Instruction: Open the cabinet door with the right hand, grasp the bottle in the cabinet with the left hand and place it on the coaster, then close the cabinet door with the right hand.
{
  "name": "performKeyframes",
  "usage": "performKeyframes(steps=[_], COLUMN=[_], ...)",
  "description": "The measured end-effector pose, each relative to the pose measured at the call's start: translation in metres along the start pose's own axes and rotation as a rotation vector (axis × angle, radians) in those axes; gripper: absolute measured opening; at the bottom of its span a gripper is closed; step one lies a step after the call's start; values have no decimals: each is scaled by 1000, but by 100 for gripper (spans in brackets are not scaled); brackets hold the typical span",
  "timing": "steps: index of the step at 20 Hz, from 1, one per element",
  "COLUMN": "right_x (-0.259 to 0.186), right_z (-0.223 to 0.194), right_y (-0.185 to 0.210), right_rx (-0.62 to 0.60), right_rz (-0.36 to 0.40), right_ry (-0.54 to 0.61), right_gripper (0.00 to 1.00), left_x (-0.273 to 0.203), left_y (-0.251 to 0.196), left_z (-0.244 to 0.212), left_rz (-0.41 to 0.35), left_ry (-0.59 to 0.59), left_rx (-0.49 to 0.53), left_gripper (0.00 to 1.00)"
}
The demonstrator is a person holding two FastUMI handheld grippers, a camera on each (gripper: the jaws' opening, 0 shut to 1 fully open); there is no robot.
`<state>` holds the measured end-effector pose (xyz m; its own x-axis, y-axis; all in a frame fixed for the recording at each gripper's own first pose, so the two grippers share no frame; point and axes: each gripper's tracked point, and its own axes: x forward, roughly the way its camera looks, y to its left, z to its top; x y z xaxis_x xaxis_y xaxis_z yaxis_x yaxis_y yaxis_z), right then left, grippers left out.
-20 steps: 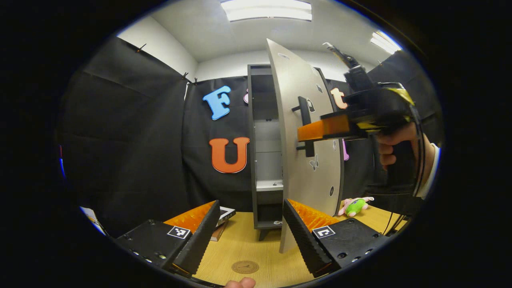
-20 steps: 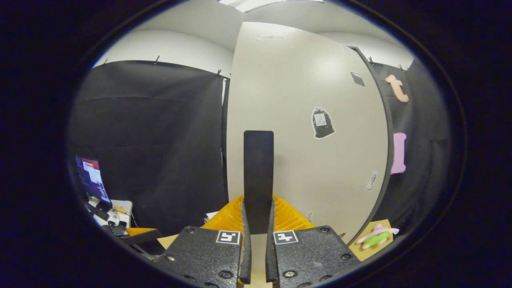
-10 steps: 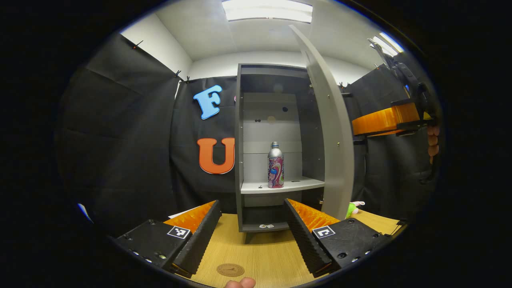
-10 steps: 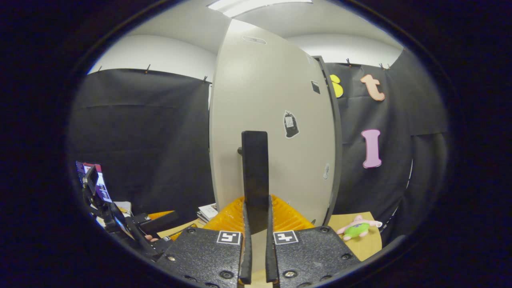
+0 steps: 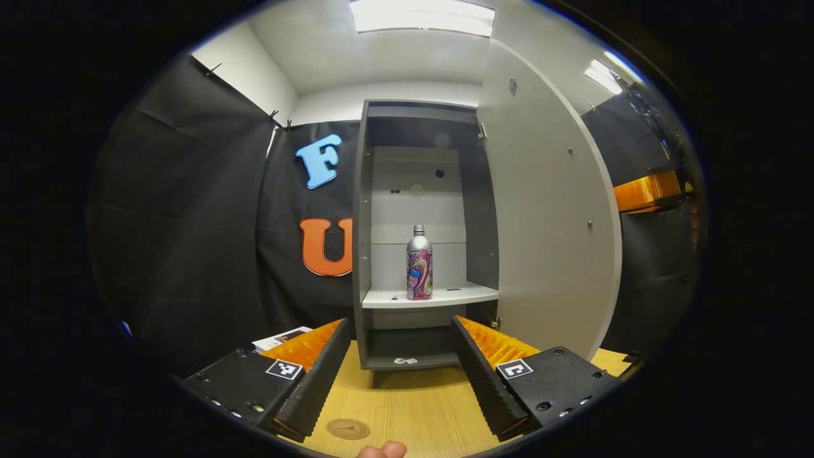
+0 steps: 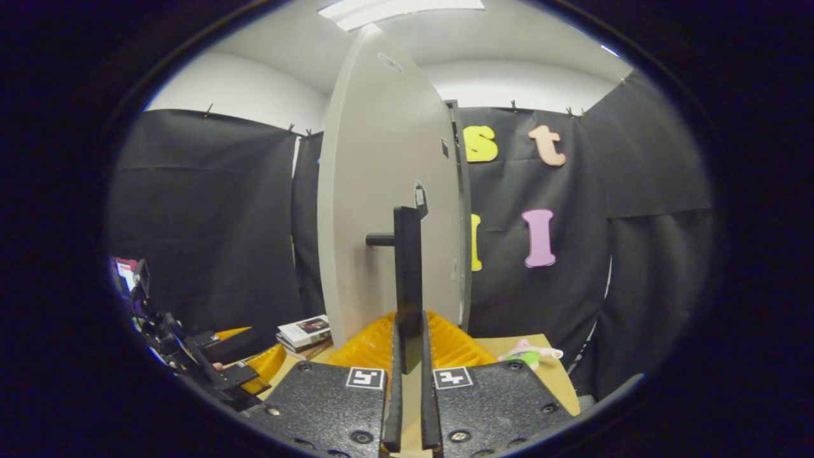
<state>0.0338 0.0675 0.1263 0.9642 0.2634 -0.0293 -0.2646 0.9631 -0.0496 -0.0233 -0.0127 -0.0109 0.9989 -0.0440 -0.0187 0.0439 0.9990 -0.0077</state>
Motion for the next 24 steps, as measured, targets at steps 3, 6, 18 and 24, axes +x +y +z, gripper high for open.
performKeyframes(steps=[3,6,18,24], right_x=[-1,-5,-26,-54], right_z=[1,5,2,-27], right_y=[-24,-39,-64,-100], right_rx=[-23,21,30,58], right_rz=[-67,-76,-44,-125], right_ry=[-8,-9,-79,-57], right_gripper=[14,12,4,22], left_x=[-1,-1,-1,9], left_y=[-3,-4,-19,-35], left_z=[-3,-5,-4,-12], left_rz=[0,7,23,-4], left_ry=[5,13,5,41], left_rx=[9,1,-16,-36], left_gripper=[95,95,95,95])
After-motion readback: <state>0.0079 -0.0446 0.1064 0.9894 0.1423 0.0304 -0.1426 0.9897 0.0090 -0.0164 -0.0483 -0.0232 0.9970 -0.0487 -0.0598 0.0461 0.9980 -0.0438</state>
